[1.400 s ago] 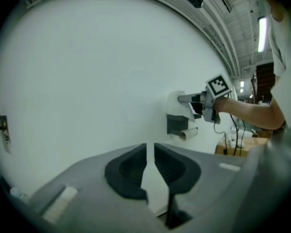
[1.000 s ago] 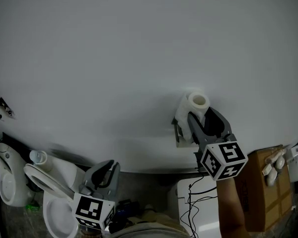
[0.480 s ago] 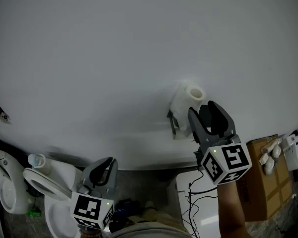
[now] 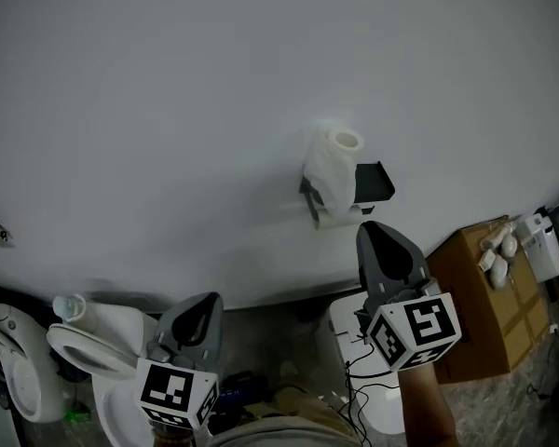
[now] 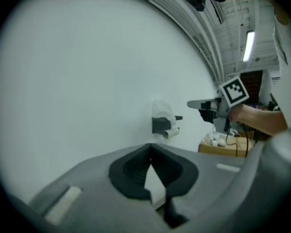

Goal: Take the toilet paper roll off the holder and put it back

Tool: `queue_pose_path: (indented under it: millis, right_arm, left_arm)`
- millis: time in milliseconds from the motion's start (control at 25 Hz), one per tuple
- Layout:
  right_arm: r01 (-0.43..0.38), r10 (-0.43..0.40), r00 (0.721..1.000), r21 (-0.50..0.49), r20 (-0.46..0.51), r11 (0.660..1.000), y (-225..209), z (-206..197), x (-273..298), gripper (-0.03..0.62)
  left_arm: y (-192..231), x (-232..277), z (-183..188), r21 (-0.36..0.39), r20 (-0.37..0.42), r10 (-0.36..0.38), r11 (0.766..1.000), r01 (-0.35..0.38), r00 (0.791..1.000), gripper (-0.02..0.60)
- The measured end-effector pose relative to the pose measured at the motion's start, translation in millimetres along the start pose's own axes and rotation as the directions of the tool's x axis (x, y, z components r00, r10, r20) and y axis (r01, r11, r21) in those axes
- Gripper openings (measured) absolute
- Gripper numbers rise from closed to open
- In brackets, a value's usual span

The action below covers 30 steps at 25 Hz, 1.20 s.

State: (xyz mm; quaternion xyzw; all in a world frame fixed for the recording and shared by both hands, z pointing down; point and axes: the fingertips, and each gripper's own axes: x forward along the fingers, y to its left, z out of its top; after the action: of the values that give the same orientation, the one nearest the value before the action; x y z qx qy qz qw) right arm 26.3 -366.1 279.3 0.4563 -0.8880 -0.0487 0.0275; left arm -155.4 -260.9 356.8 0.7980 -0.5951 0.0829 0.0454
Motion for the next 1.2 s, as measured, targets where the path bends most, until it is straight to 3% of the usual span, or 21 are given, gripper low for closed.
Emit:
queue_pose_path:
  millis: [640, 1200]
  right_arm:
    - [0.054, -0.037, 0.989, 0.117, -0.145, 0.992, 66, -70, -105, 0.005]
    - [0.057, -0.027, 0.98, 0.143, -0.198, 0.988, 91, -93, -138, 0.005]
  left_arm:
    - [-40, -53, -24, 0.062, -0.05, -0.126, 0.99, 0.129, 0.991, -0.006]
    - [-55, -69, -48, 0.058, -0.101, -0.173, 0.982, 0.18, 0.98, -0.006]
